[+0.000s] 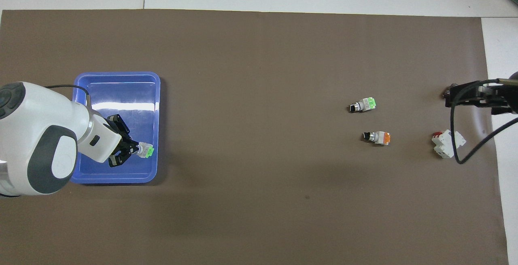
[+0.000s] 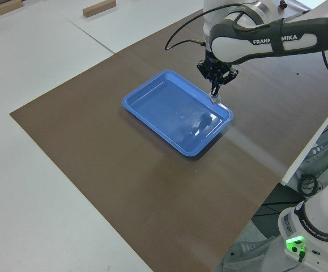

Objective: Turn and place switch with both arms
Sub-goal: 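Lower the switch into the blue tray and open the left gripper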

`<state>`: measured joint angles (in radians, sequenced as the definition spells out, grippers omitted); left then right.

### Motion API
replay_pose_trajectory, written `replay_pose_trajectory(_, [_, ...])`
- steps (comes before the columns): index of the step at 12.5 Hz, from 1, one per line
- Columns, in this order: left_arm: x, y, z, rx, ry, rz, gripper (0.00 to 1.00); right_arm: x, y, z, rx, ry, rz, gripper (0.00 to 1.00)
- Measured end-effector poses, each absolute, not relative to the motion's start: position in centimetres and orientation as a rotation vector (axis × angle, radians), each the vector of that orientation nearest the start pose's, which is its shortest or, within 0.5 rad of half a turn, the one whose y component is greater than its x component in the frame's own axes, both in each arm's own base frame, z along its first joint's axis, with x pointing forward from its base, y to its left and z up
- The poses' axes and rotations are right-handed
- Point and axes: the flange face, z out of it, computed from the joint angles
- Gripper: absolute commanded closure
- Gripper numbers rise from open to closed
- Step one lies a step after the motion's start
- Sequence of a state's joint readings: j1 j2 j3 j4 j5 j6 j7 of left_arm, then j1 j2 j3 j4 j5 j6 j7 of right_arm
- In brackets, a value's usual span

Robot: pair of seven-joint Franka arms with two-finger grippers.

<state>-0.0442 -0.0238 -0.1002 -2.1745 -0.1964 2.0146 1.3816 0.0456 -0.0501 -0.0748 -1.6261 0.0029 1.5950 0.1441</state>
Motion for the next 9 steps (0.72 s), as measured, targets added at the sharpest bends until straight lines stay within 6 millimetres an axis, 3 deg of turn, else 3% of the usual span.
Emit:
replay_pose_trajectory(4, [51.0, -7.8, 38.3, -2.519, 2.235, 0.038, 1.00, 53.4, -2.3, 63.9, -3.131, 0.292, 0.020, 0.00])
replay_pose_trajectory(5, [50.9, -7.9, 38.2, -2.519, 2.241, 0.047, 0.86, 53.4, -2.5, 63.8, -3.130, 0.298, 0.022, 0.00])
replay_pose_trajectory(6, [50.6, -8.0, 38.1, -2.539, 2.237, 0.076, 0.16, 53.4, -2.6, 63.8, -3.130, 0.300, 0.023, 0.00])
replay_pose_trajectory(7, [50.1, -8.0, 38.2, -2.601, 2.192, 0.131, 0.00, 53.4, -2.5, 63.8, -3.131, 0.297, 0.023, 0.00])
replay_pose_trajectory(9, [49.1, -8.0, 38.5, -2.766, 2.012, 0.251, 0.00, 53.4, -1.9, 63.8, -3.133, 0.279, 0.022, 0.00])
